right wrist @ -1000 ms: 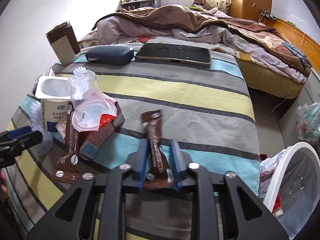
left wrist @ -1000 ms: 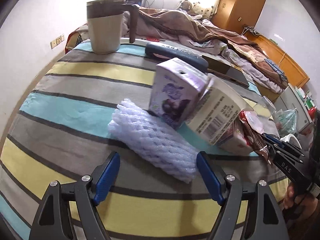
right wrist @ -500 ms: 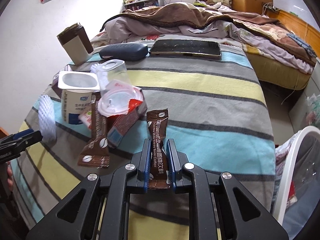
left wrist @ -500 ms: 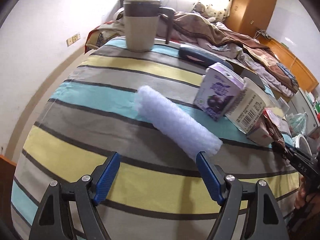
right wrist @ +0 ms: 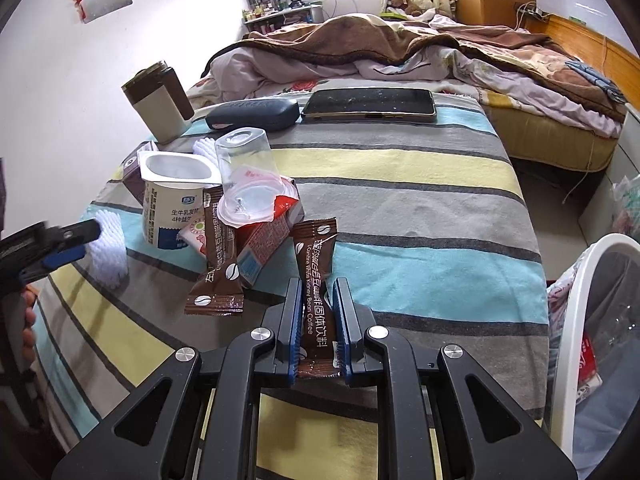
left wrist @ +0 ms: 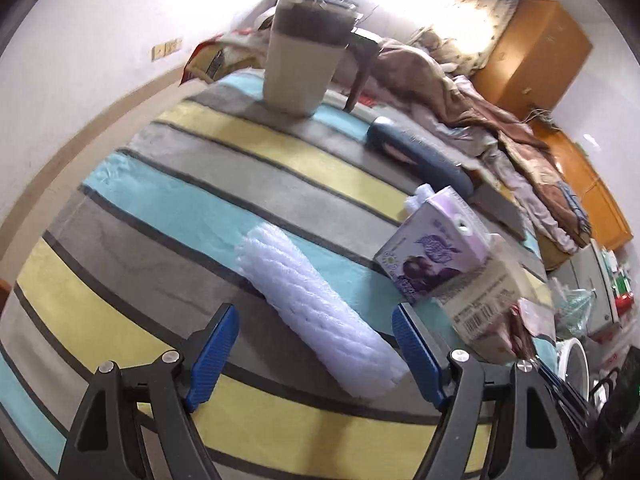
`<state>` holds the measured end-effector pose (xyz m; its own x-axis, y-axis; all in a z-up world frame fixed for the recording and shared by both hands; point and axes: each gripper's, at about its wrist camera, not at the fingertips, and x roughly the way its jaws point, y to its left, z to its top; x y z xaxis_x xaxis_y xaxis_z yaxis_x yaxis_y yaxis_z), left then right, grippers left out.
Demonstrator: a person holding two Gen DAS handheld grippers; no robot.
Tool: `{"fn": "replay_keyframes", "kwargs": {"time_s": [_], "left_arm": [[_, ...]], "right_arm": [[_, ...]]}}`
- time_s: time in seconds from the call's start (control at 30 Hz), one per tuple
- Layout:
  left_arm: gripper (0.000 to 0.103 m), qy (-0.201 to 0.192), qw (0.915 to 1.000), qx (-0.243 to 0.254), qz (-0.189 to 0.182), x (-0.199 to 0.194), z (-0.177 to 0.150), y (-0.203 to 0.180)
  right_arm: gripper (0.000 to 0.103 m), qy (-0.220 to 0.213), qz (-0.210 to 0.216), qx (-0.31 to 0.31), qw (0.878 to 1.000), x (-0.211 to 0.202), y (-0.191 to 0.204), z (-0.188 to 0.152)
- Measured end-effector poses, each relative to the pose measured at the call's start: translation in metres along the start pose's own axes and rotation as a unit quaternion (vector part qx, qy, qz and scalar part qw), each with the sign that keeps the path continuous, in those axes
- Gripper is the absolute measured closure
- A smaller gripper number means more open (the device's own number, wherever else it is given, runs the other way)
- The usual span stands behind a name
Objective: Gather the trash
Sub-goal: 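Grasp and lift the brown snack wrapper with the right gripper while the left gripper approaches the white foam net, then grasp the white foam net with the left gripper while the right gripper carries the wrapper toward the bin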
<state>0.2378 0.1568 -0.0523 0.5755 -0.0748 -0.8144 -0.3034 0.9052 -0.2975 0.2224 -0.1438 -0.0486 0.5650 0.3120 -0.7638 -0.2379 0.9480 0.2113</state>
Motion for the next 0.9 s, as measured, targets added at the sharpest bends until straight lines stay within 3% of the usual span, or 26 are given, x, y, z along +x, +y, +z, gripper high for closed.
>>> {"fn": "replay_keyframes", "kwargs": {"time_s": [0.13, 0.4, 0.6, 0.9], "left_arm": [[0.028, 0.01, 0.9999, 0.001, 0.012, 0.012, -0.001, -0.004], [0.053, 0.001, 0.9986, 0.048, 0.021, 0.019, -0.006, -0.022], [0.07, 0.006, 0.9957, 0.092, 0.005, 0.019, -0.016, -0.04], [0.072, 0.007, 0.9916, 0.127, -0.024, 0.01, -0.034, -0.05]], "right_arm": [[0.085, -0.004, -0.003, 0.005, 1.0, -0.001, -0.006, 0.0], [0.085, -0.009, 0.002, 0.017, 1.0, -0.002, -0.009, -0.001], [0.085, -0.013, 0.004, 0.024, 1.0, -0.006, -0.011, -0.004], [0.085, -0.023, 0.009, 0.029, 0.999, -0.016, -0.011, -0.008]]}}
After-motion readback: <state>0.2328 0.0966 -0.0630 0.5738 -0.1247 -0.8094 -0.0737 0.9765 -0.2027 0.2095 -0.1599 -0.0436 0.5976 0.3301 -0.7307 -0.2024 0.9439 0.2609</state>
